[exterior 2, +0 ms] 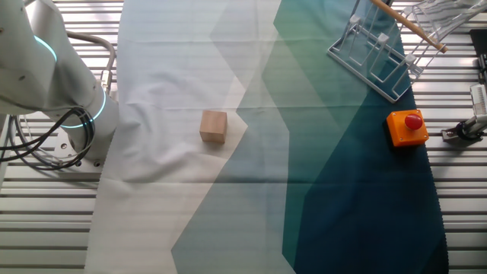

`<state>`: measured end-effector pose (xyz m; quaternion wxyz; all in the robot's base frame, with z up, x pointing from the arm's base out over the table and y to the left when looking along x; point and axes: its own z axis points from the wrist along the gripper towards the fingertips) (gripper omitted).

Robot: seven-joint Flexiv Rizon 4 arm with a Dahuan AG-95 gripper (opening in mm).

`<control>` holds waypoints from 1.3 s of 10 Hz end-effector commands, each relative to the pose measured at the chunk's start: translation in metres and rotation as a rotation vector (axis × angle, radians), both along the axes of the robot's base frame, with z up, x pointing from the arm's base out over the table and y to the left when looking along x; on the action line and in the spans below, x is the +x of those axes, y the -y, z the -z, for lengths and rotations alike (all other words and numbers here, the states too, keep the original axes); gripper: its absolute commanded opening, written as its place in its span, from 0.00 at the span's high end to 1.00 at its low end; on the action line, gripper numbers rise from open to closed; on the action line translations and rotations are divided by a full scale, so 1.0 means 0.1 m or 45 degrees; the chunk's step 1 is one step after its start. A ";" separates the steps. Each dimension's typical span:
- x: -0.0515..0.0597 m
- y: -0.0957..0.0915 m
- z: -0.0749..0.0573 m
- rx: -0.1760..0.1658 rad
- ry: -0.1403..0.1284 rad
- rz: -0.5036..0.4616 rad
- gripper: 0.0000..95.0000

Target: Put the cup on the cup rack

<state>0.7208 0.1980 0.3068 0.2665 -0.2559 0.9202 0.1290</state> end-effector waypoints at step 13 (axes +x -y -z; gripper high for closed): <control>0.06 -0.07 0.11 0.074 0.080 0.025 1.00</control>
